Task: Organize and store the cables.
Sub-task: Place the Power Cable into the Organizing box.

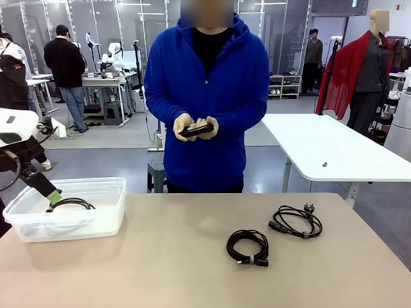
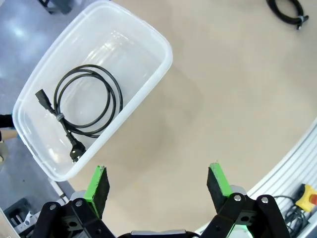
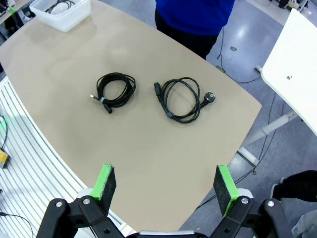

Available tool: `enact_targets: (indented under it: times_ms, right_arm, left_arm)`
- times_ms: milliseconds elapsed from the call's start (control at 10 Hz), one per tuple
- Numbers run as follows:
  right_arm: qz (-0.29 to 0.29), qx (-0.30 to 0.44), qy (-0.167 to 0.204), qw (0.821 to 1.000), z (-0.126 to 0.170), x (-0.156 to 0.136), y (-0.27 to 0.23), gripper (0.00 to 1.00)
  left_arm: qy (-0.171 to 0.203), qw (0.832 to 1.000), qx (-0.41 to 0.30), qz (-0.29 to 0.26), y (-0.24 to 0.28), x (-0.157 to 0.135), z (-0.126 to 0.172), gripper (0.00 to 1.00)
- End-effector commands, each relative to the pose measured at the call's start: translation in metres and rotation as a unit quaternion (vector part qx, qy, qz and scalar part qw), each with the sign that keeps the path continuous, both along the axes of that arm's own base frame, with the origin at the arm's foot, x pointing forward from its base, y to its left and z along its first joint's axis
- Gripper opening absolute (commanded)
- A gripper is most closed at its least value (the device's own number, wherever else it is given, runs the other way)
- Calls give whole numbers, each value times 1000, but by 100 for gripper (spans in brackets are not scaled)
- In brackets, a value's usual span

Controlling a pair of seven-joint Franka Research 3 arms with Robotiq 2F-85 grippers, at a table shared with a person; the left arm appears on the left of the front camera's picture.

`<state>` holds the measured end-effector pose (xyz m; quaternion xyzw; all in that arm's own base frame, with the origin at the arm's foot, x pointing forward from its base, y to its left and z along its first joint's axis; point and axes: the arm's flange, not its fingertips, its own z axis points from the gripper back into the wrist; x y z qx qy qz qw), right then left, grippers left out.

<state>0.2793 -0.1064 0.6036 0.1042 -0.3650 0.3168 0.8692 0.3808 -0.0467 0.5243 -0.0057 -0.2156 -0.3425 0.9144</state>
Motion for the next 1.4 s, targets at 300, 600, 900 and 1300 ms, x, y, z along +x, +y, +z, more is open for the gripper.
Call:
enact_targets:
  times_ms: [300, 600, 900, 1300]
  right_arm:
    - [0, 1, 0, 1000, -1, 0, -1, 100]
    - [0, 1, 0, 1000, -1, 0, -1, 100]
    - [0, 1, 0, 1000, -1, 0, -1, 100]
    - [0, 1, 0, 1000, -1, 0, -1, 100]
  left_arm:
    - [1, 1000, 2, -2, -2, 2, 0, 100]
    - [1, 1000, 2, -2, -2, 2, 0, 100]
    - [1, 1000, 2, -2, -2, 2, 0, 100]
    - [-27, 999, 13, -34, -15, 3, 6, 100]
